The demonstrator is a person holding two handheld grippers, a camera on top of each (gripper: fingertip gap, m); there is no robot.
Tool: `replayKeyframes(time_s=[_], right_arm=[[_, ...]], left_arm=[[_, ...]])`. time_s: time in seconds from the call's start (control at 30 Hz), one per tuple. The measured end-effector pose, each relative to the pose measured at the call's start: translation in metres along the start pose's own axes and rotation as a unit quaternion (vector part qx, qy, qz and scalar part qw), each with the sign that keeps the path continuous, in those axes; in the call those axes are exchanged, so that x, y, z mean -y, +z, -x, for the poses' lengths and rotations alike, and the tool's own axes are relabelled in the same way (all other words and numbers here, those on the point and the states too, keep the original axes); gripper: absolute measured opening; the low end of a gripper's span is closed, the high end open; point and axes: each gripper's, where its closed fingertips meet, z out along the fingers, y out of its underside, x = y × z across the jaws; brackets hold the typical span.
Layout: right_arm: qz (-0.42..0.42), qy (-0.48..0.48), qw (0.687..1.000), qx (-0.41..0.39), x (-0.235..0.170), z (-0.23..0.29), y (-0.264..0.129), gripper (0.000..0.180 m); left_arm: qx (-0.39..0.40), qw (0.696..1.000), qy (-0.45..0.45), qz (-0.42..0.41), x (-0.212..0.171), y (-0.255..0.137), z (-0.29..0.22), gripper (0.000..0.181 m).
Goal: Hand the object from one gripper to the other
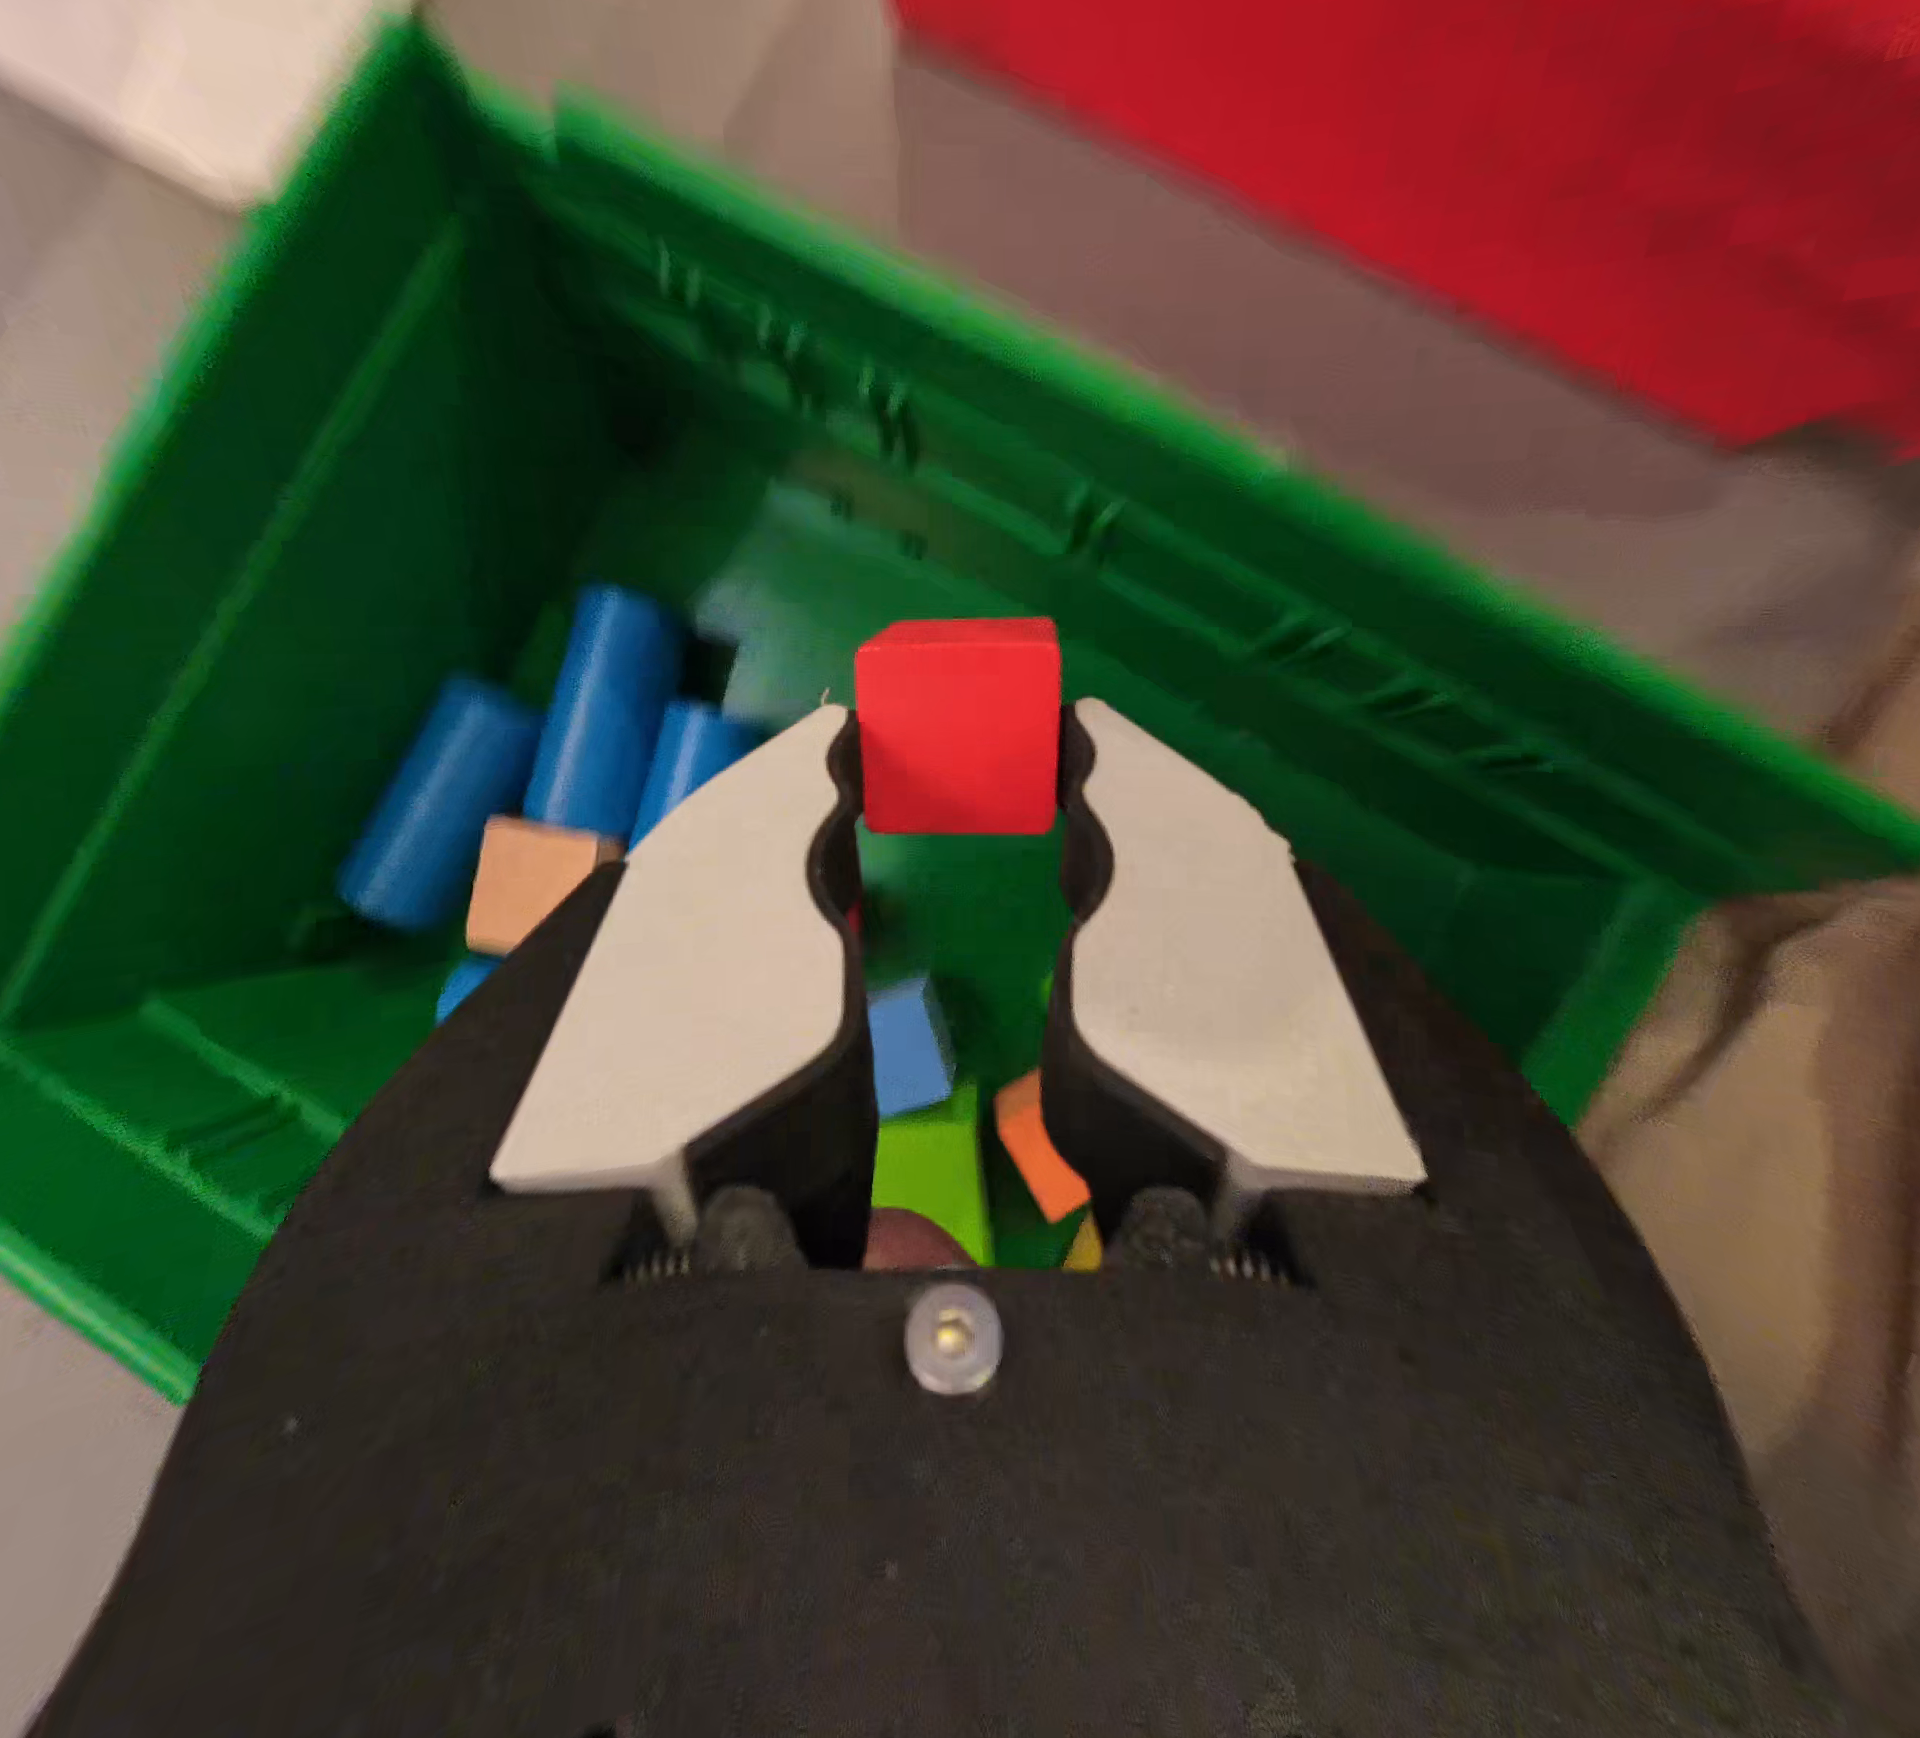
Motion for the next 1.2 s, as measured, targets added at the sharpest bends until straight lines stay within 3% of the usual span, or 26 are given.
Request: replayKeyframes(time_s=[0.1, 0.2, 0.33, 0.47, 0.7, 0.87, 0.93, 1.1, 1.2], right_arm=[[-0.112, 0.049, 0.989, 0.085, 0.042, 0.029, -0.003, 0.036], [-0.151, 0.056, 0.978, 0.133, 0.061, 0.053, 0.002, 0.043], [-0.177, 0.063, 0.966, 0.180, 0.071, 0.076, 0.007, 0.048], [-0.199, 0.092, 0.948, 0.231, 0.077, 0.086, 0.003, 0.035], [-0.227, 0.092, 0.937, 0.250, 0.083, 0.088, -0.003, 0.033], [-0.230, 0.093, 0.943, 0.222, 0.084, 0.069, -0.018, 0.032], [-0.215, 0.096, 0.956, 0.173, 0.074, 0.044, -0.023, 0.032], [-0.099, 0.144, 0.985, 0.013, 0.005, -0.036, -0.024, 0.032], [-0.011, 0.163, 0.984, -0.064, -0.047, -0.068, -0.016, 0.032]], left_arm=[[-0.065, 0.987, 0.018, -0.145, 0.053, -0.035, -0.028, 0.035], [-0.105, 0.967, 0.043, -0.229, 0.087, -0.059, -0.055, 0.035], [-0.150, 0.947, 0.051, -0.279, 0.107, -0.073, -0.080, 0.035], [-0.157, 0.941, 0.053, -0.294, 0.112, -0.077, -0.085, 0.035], [-0.186, 0.927, 0.041, -0.324, 0.117, -0.086, -0.090, 0.035], [-0.175, 0.924, 0.027, -0.340, 0.122, -0.088, -0.085, 0.036], [-0.147, 0.933, 0.030, -0.327, 0.118, -0.084, -0.076, 0.038], [-0.106, 0.947, 0.021, -0.303, 0.106, -0.082, -0.053, 0.033], [-0.086, 0.958, 0.030, -0.272, 0.098, -0.074, -0.047, 0.033]])
